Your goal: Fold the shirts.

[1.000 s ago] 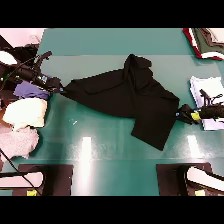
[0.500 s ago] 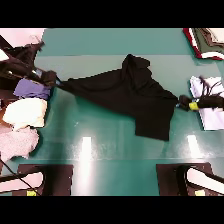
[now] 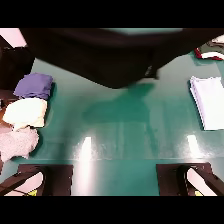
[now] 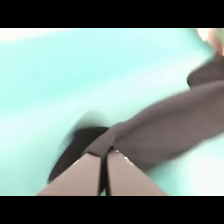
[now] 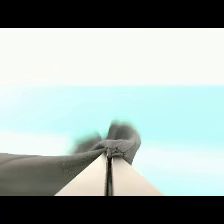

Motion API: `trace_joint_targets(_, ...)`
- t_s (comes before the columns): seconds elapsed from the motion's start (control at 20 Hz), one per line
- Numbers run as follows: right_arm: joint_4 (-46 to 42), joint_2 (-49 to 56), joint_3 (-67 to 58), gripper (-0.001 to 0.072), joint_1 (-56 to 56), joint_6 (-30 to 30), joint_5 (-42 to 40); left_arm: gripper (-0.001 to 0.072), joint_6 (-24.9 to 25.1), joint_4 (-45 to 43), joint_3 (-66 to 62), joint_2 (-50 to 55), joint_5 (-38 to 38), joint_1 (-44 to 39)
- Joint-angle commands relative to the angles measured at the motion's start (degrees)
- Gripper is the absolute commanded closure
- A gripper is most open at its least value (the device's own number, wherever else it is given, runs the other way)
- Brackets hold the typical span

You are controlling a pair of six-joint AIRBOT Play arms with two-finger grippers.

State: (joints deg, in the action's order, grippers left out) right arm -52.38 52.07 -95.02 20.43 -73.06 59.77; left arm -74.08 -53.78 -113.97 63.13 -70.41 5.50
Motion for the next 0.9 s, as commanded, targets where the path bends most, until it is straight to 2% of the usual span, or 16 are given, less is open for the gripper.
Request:
trace_joint_targets(0.0, -0.2, -5.9, -12.28, 0.0692, 5.22, -0.42, -0.76, 0.0685, -0.74, -0.22, -6.21, -7.78, 6.23, 0.0)
trace_joint_targets(0.2, -0.17, -7.93, -21.49, 0.0693, 14.12, -0.48, 5.03, 0.0685, -1.03, -0.11, -6.21, -16.37, 9.73, 0.0)
trace_joint_targets(0.4, -0.15, -3.96, -28.41, 0.0694, 18.49, -3.34, 11.58, 0.0685, -1.36, -0.94, -5.22, -18.25, 5.88, 0.0)
trace_joint_targets(0.55, 0.74, 1.31, -26.21, 0.0694, 18.58, -5.31, 19.26, 0.0685, -3.93, -3.72, 5.01, -17.51, 4.13, 0.0)
trace_joint_targets(0.7, -3.26, 7.67, -17.49, 0.0694, 12.46, -5.4, 24.9, 0.0685, -3.98, -4.79, 17.31, -13.81, 1.51, 0.0)
trace_joint_targets(0.85, -15.96, 16.57, -10.91, 0.0694, 1.33, -7.61, 29.35, 0.0684, -3.98, -4.48, 27.85, -6.43, 0.39, 0.0)
